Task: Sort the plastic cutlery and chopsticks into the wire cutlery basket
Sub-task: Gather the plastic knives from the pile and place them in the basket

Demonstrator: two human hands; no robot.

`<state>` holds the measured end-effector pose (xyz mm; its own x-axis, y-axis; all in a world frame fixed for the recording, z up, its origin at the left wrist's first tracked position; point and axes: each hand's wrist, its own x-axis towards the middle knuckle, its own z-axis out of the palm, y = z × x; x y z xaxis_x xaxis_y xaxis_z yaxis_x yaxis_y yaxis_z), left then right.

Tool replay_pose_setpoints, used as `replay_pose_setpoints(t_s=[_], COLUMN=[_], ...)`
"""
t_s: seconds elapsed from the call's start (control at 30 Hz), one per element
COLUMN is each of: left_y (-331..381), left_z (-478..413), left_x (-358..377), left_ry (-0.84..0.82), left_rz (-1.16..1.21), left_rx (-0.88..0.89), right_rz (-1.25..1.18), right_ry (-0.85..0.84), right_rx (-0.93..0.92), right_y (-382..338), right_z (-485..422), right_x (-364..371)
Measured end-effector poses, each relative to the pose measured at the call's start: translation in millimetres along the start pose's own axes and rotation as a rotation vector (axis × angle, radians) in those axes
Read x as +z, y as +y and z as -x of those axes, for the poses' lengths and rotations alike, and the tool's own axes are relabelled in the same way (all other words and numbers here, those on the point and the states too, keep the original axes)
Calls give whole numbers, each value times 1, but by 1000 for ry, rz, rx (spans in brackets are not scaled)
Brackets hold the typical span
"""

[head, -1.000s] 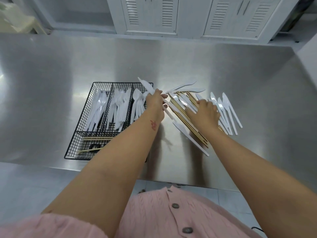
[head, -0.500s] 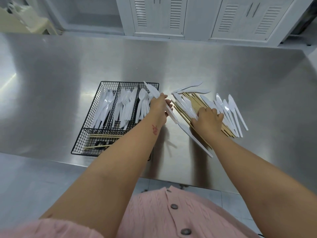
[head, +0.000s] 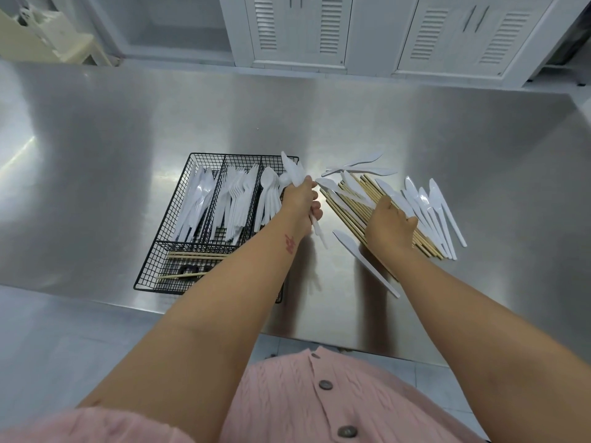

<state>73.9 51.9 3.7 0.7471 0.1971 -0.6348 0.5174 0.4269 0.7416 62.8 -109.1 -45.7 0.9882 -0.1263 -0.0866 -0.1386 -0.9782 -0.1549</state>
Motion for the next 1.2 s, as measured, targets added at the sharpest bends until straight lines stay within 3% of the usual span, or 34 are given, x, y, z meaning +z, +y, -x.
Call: replay_pose_setpoints(t_s=[0.4,0.97,1.2], left_y=[-1,1,1], left_z=[1,-1,-7], left_x=[3,-3,0], left_ry=[-36,-16,11], left_rz=[-65,-51,-121], left_rx=[17,4,39], right_rz=[-28,58,-245], right_ry=[-83,-86,-61], right_rx=[-146,-127,-223], right_y=[5,1,-9], right_z=[3,4,8], right_x=[7,0,-14])
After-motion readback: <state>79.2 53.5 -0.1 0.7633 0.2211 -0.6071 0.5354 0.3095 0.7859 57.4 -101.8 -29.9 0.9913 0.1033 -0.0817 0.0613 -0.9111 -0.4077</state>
